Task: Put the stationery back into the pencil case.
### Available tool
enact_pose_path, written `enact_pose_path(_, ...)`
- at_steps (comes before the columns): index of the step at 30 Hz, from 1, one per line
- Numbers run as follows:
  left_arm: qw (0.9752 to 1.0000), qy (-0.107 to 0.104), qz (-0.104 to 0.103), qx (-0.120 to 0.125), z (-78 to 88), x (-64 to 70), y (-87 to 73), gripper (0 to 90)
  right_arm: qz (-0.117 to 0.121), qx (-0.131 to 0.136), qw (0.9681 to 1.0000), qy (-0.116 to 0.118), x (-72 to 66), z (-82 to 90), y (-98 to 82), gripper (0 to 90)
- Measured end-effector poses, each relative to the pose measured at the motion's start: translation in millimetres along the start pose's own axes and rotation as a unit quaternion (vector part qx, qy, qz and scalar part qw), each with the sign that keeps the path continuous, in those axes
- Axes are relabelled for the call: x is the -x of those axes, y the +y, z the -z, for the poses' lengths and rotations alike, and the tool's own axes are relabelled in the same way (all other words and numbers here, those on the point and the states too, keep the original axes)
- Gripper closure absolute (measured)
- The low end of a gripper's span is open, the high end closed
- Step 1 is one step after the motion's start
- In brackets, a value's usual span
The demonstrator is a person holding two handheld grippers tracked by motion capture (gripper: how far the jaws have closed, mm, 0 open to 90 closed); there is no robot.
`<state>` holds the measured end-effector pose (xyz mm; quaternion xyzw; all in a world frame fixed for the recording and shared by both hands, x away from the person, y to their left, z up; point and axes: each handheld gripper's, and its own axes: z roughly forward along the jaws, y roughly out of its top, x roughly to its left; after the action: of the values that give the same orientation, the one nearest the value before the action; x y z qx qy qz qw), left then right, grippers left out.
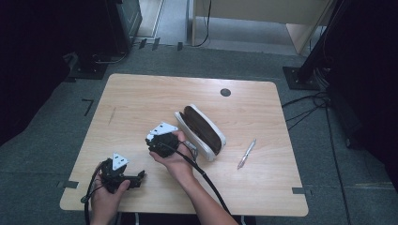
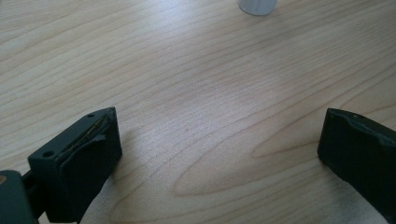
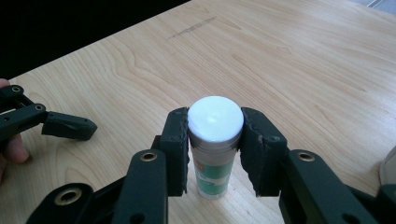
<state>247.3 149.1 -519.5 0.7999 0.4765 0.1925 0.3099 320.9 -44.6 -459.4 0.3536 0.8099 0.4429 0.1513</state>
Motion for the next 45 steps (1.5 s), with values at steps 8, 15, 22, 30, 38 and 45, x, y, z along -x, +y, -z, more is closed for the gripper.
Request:
enact_pose_path(8,1.0000,0.000,0.001,0.001,-0.1,0.1,0.0,0.0,0.006,0.002,1.0000,0.002,-0.6,1.4,-0.6,65.7)
enact_pose_path(15,1.0000,0.000,0.001,0.001,-0.2,0.2,0.0,0.0,0.000,0.015,0.9999,0.004,2.1,13.1,3.4,65.7)
enact_pose_path(22,1.0000,0.001,0.002,0.002,-0.4,0.4,-0.1,0.0,-0.006,0.032,0.9995,0.000,7.1,32.9,11.3,65.7)
enact_pose_path(30,1.0000,0.001,0.003,0.003,-0.5,0.5,-0.1,0.0,-0.010,0.052,0.9985,-0.009,17.9,57.2,20.2,65.7)
enact_pose_path(38,1.0000,0.000,0.002,0.003,-0.5,0.5,-0.1,0.0,-0.012,0.071,0.9970,-0.028,31.2,81.4,29.2,65.7)
enact_pose_path(45,1.0000,0.000,0.002,0.003,-0.5,0.5,-0.1,0.0,-0.018,0.084,0.9952,-0.048,45.5,99.6,35.0,65.7)
